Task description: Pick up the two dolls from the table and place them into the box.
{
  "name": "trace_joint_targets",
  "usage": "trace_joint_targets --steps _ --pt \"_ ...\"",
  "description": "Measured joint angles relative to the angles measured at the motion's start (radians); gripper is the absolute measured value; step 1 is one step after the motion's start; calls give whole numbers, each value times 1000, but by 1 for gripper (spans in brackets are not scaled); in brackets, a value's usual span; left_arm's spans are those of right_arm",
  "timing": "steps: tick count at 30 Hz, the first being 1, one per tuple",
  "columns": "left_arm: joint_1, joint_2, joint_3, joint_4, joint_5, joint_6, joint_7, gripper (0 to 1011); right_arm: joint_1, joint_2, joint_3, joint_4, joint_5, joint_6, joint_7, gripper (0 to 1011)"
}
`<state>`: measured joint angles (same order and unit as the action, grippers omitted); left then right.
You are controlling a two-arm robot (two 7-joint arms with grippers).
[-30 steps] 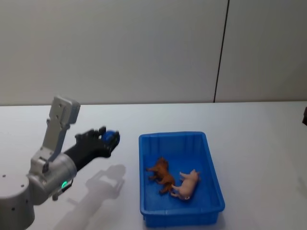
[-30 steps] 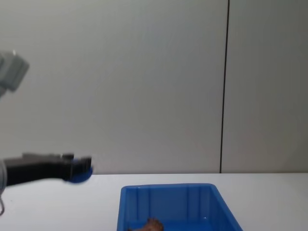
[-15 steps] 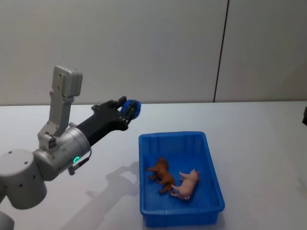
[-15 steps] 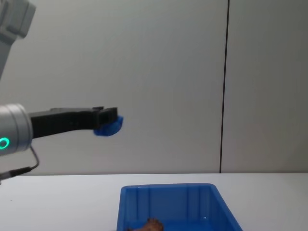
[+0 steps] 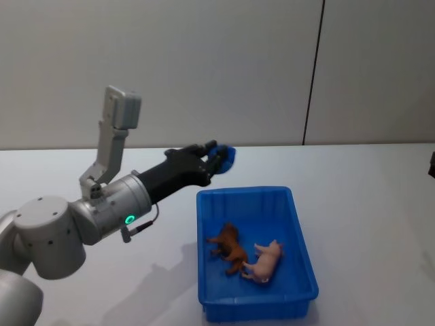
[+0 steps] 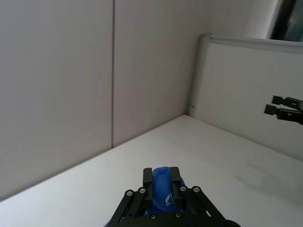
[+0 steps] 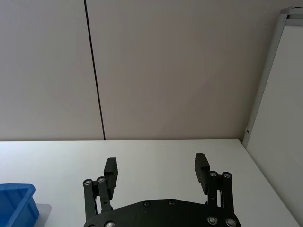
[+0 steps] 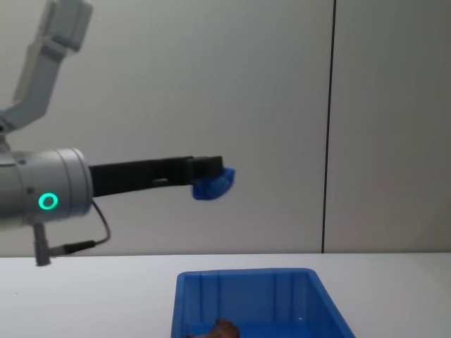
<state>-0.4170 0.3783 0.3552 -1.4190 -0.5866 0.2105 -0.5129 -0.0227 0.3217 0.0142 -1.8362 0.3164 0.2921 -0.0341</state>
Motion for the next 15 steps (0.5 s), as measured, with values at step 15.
trace_joint_targets --steps 15 --pt "-114 -80 46 214 17 81 -219 502 0 0 0 0 0 0 0 1001"
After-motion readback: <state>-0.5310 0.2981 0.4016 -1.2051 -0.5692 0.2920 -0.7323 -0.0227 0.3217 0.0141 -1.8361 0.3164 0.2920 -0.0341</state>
